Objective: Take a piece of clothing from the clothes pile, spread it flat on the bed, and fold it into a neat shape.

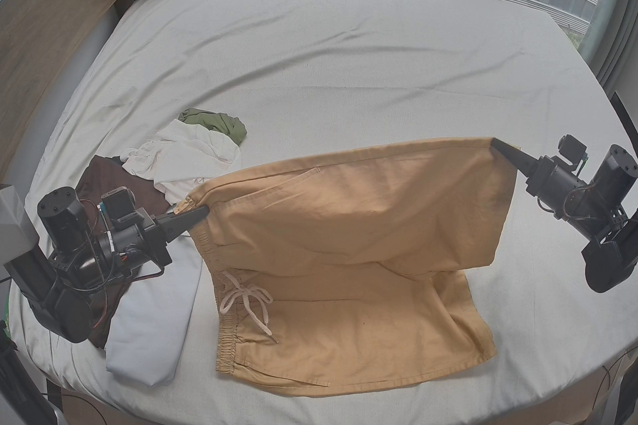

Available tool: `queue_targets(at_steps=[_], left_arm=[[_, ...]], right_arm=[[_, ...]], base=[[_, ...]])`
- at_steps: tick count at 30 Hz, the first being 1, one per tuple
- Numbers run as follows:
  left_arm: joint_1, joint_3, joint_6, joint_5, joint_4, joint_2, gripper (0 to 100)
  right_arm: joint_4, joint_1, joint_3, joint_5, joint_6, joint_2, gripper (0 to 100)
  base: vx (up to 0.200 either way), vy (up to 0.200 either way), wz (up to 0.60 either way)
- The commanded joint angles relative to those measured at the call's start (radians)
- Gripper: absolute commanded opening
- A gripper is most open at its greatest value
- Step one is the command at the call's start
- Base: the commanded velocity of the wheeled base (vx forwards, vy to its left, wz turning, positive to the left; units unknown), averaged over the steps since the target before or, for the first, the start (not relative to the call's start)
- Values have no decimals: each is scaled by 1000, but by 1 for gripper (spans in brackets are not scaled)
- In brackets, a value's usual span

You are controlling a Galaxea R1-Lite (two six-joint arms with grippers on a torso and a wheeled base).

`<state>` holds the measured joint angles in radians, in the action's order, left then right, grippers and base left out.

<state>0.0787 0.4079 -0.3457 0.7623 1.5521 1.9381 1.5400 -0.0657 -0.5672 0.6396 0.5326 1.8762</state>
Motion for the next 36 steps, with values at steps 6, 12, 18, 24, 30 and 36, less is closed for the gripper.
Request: queue_targets(at_steps=[6, 12, 18, 24, 30, 36], left_arm=[[0, 20, -12, -24, 5, -25, 0], [26, 72, -12, -90, 3, 13, 0], [24, 120, -21, -92, 3, 53, 0], [15, 157, -29, -92, 3, 59, 0], [16, 247, -42, -143, 2, 78, 0], [18, 304, -44, -196, 2, 119, 0]], right_arm=[[-1, -6, -2, -9, 1, 14, 0], [-1, 1, -34, -6, 1, 60, 0], [-1, 6, -89, -6, 3, 89, 0], [-54, 9, -172, -3, 6, 87, 0], [-141, 11, -261, -5, 6, 92, 0], [-209, 11, -333, -5, 4, 113, 0]], base=[[0, 0, 0], [0, 0, 0], [0, 0, 0], [0, 0, 0], [0, 0, 0], [0, 0, 0]])
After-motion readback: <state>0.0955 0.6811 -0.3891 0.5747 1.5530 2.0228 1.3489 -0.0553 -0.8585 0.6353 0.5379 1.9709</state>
